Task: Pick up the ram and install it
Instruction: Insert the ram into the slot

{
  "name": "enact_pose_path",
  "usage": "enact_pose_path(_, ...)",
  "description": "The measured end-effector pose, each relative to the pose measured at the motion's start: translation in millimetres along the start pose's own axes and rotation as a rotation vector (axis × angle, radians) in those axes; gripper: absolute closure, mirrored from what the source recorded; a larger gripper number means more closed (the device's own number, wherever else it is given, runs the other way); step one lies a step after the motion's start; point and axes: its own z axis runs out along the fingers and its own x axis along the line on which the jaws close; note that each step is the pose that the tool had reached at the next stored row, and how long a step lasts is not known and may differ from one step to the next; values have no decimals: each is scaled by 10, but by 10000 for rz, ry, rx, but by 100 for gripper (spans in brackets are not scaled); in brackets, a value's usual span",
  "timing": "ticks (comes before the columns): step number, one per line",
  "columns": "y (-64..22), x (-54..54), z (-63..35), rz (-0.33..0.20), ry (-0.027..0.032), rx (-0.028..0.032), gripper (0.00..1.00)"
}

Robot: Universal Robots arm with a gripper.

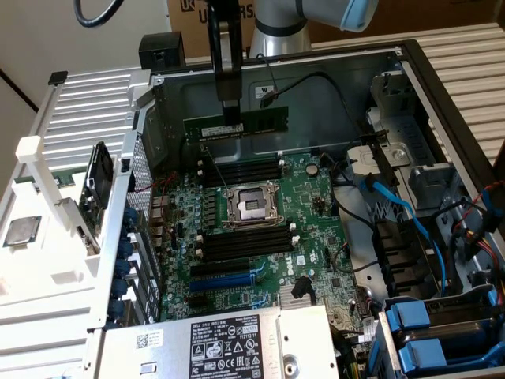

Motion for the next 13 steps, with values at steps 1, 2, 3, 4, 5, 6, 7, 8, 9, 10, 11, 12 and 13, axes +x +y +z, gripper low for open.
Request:
enact_pose_path(1,-5,11,11,3,-10,0,88)
enact_pose_path(2,-5,21,20,7,-16,-1,88)
enact_pose_path(3,-6,39,26,12,-18,-1,88)
enact_pose_path(4,-9,56,31,15,-19,-2,88)
enact_pose_path(5,-12,71,35,17,-19,-3,88)
enact_pose_path(6,-17,86,39,21,-18,-5,88)
enact_pose_path(7,-23,94,51,24,-21,-3,88)
enact_pose_path(8,-29,100,65,35,-20,-3,88)
enact_pose_path(9,-34,102,81,56,-19,-4,88)
enact_pose_path(10,-35,103,97,81,-20,-4,88)
enact_pose_path(11,-36,103,104,97,-19,-5,88)
enact_pose_path(12,-36,103,104,98,-18,-6,88)
enact_pose_path(13,-36,103,104,98,-18,-6,88)
